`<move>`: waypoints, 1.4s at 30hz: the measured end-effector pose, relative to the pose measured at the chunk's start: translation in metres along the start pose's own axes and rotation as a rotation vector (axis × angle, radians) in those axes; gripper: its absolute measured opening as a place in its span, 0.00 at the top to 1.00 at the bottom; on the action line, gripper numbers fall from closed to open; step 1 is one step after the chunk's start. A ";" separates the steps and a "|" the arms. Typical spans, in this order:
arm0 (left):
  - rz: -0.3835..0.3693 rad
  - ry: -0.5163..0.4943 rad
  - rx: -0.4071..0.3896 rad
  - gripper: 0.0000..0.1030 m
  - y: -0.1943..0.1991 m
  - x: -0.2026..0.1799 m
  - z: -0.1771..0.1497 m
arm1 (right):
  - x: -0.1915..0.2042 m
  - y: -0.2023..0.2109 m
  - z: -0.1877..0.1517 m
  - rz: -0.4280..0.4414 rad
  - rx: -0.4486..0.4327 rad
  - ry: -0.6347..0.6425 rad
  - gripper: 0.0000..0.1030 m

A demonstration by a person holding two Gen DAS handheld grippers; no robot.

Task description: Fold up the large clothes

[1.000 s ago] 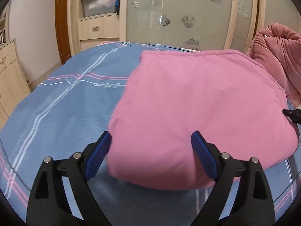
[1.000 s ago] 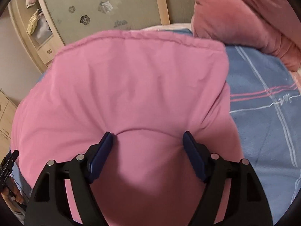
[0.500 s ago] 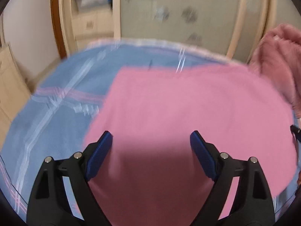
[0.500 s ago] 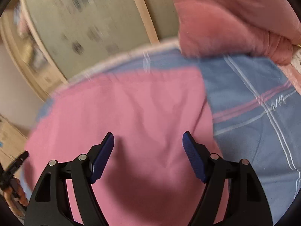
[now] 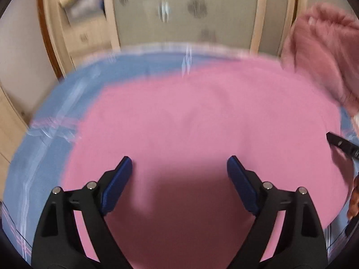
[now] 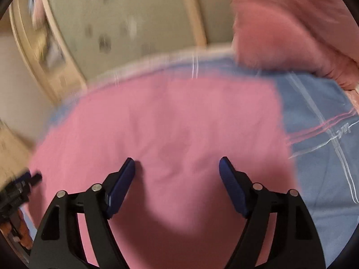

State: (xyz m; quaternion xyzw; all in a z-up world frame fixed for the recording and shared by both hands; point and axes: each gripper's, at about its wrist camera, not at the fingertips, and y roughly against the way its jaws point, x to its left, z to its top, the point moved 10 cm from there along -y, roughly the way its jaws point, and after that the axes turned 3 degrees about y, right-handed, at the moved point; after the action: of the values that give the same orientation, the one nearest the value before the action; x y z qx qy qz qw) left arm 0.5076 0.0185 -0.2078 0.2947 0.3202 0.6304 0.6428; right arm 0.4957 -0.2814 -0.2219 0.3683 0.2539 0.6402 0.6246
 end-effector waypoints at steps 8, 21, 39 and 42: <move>-0.053 -0.011 -0.198 0.14 0.107 -0.008 -0.032 | 0.041 0.126 -0.016 0.010 -0.289 0.069 0.20; -0.026 -0.067 -0.421 0.05 0.283 -0.018 -0.114 | 0.109 0.273 -0.108 -0.061 -0.529 0.201 0.04; 0.017 -0.060 -0.519 0.02 0.426 -0.015 -0.177 | 0.115 0.406 -0.174 -0.208 -0.589 0.156 0.01; 0.010 -0.055 -0.524 0.02 0.433 -0.016 -0.179 | 0.110 0.416 -0.180 -0.218 -0.595 0.132 0.01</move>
State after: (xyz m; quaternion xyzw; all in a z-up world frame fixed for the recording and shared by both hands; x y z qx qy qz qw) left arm 0.0978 0.0119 0.0206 0.1369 0.1270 0.6869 0.7023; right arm 0.1043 -0.1863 0.0141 0.0976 0.1335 0.6381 0.7520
